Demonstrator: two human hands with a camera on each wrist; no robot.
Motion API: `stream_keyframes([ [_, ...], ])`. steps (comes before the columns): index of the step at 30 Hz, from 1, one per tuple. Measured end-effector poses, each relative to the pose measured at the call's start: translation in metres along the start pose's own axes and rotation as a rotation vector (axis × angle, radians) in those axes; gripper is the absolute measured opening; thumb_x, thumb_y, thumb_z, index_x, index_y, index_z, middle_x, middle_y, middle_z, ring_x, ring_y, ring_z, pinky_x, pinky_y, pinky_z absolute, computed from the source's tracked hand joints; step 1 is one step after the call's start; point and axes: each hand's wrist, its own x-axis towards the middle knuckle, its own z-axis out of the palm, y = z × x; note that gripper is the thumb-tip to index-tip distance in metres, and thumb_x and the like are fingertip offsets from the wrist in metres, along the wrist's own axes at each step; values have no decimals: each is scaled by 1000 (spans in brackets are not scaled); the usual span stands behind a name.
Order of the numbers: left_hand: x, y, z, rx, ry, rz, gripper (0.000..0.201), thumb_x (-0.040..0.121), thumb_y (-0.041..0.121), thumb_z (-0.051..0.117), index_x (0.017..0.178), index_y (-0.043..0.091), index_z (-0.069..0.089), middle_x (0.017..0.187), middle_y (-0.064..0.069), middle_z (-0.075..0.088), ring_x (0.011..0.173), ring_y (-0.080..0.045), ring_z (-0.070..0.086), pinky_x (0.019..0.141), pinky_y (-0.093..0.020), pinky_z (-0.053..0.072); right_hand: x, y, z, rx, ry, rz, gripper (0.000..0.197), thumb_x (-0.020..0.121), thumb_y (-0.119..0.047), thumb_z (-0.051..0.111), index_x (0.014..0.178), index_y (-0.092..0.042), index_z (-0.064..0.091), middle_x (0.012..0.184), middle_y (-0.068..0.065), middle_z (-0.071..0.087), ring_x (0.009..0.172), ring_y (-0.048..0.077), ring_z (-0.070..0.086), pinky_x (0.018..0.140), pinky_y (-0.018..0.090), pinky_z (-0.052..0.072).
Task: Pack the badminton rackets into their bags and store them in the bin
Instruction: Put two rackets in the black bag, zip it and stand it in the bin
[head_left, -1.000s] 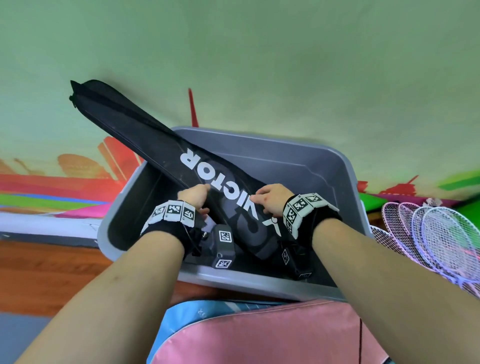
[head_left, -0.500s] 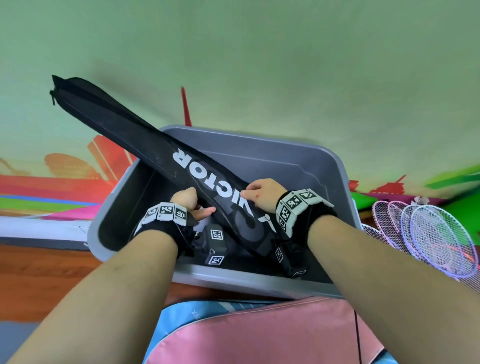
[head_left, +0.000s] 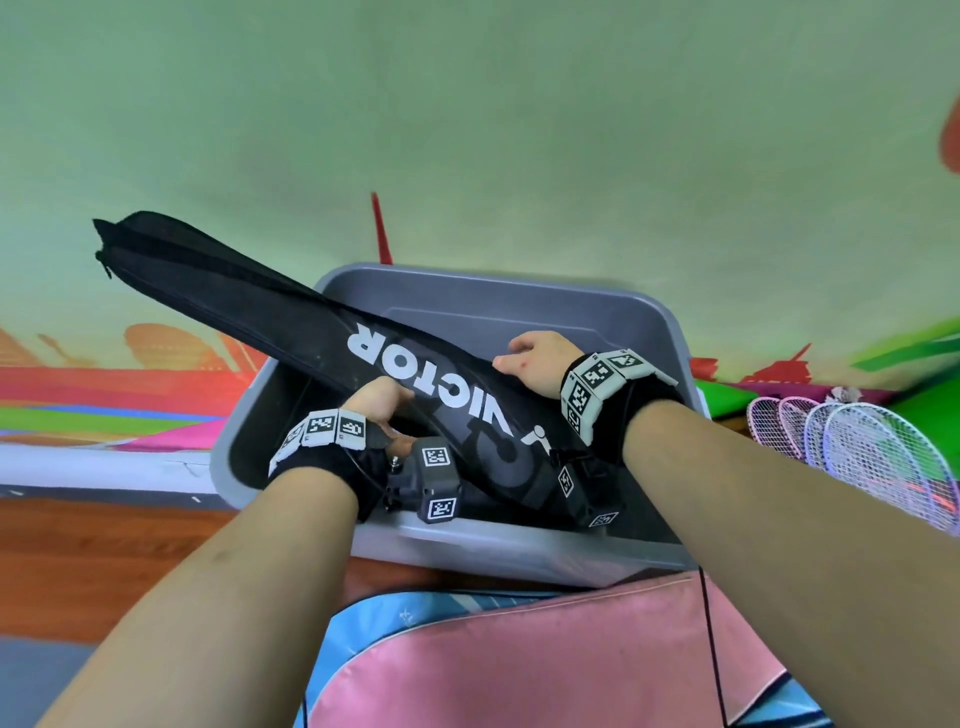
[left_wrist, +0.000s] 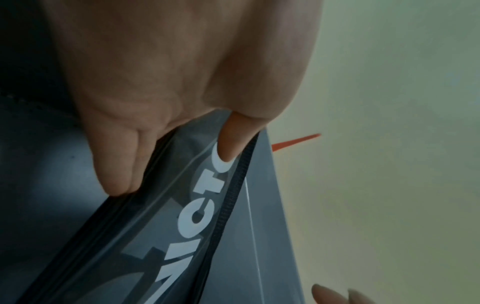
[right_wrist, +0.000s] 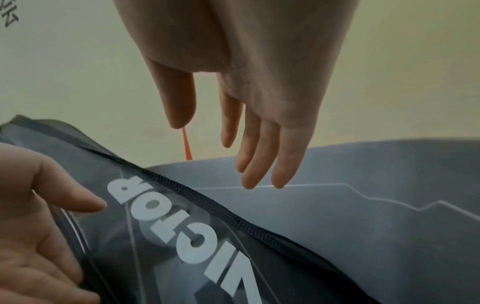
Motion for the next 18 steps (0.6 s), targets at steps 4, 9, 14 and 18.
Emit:
stream_keyframes([
  [4,-25,7,3,30,29,14,28,83,20,57,102,0,51,111,-22,53,86,-32,61,66,-43,57,-18,-8,-5,23,50,-17,47,90,-32,59,132,-11,53,136,5,53,124,22,50,102,26,36],
  [9,-60,8,34,35,70,192,13,95,24,47,98,14,55,96,-3,65,80,-18,62,65,-29,47,-46,-7,-26,92,119,-67,41,91,-29,58,127,-10,56,130,5,58,120,21,53,98,24,37],
  [14,-106,-2,91,32,71,367,12,95,21,48,97,13,56,93,-3,63,84,-17,61,73,-27,48,-67,24,-54,213,156,-146,28,87,-25,60,111,-11,64,94,3,60,90,18,57,80,27,42],
  [18,-131,-24,132,6,95,478,12,95,24,50,98,13,56,73,-2,55,77,-17,59,70,-27,44,-85,60,-70,293,143,-194,18,84,-24,61,98,-14,67,86,1,60,81,18,55,75,33,45],
])
